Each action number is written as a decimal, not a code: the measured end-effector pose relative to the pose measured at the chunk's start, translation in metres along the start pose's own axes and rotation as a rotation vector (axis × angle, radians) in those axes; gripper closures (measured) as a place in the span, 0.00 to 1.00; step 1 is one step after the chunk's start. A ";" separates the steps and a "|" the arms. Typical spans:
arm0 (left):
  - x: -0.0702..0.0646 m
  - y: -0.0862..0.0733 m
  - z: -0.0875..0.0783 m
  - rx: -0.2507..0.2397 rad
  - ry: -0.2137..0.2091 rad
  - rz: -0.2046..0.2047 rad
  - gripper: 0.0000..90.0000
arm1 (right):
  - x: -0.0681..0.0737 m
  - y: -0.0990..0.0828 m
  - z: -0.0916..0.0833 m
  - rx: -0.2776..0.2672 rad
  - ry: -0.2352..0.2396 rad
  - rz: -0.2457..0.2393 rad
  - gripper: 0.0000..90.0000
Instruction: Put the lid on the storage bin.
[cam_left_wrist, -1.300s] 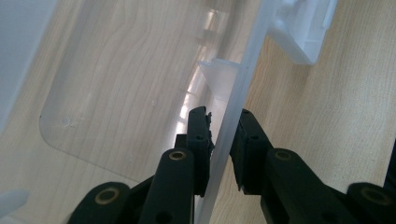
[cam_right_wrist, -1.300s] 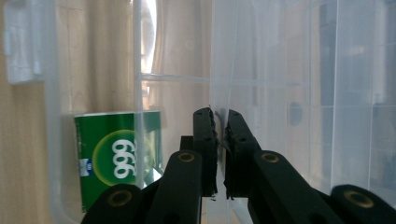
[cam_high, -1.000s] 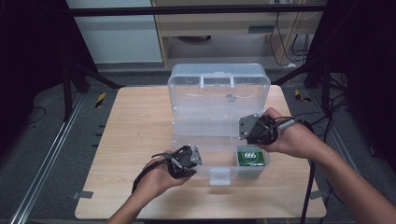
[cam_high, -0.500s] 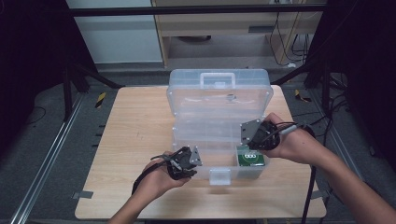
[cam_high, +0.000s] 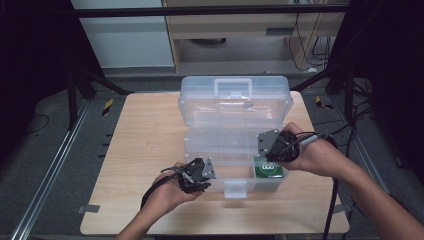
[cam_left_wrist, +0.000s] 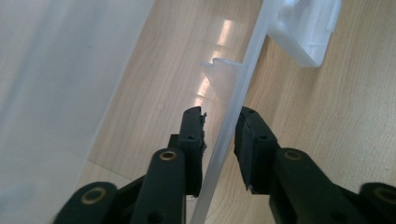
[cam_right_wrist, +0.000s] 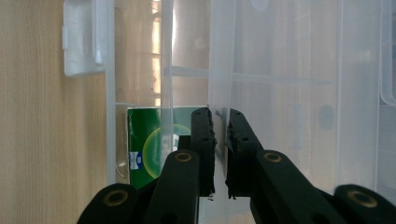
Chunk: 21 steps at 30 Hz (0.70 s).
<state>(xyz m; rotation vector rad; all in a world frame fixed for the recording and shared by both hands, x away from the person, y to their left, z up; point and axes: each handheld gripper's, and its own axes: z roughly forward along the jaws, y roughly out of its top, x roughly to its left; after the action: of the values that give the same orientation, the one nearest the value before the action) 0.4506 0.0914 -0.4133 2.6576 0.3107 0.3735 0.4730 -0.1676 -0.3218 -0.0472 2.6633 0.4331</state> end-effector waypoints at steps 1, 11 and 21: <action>0.000 0.000 0.000 0.000 0.000 0.000 0.78 | 0.000 0.000 0.000 0.000 0.000 0.000 0.93; -0.004 -0.003 -0.026 -0.114 0.017 -0.050 0.60 | 0.001 -0.001 0.000 0.000 0.000 0.000 0.92; 0.002 0.003 -0.076 -0.271 0.041 -0.122 0.75 | 0.002 -0.002 0.000 -0.007 -0.010 0.012 0.91</action>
<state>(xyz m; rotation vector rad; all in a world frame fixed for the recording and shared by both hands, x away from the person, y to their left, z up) 0.4298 0.1191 -0.3454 2.3558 0.4029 0.4014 0.4712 -0.1692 -0.3235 -0.0314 2.6540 0.4457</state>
